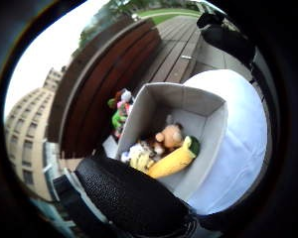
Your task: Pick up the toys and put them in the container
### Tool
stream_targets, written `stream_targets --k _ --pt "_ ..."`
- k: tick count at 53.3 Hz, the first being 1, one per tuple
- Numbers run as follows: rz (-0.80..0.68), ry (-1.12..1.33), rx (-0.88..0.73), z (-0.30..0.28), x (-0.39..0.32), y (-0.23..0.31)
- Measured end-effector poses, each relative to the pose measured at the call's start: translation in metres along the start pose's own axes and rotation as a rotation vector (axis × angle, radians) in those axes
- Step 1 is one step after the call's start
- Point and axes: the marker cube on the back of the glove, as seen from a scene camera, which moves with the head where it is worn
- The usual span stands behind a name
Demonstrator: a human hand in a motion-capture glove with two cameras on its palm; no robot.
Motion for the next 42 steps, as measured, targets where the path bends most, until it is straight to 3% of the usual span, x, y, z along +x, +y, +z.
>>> stream_targets --k 3,19,30,34,38,42 --pt "-0.011 0.027 0.056 0.004 0.035 0.009" --pt "0.256 -0.006 -0.022 0.062 0.201 0.076" --pt "0.334 0.032 -0.002 0.059 0.235 0.107" --pt "0.477 0.026 -0.055 0.054 0.235 0.112" --pt "0.309 0.030 0.012 0.055 0.247 0.115" --pt "0.290 0.024 0.015 0.054 0.245 0.121"
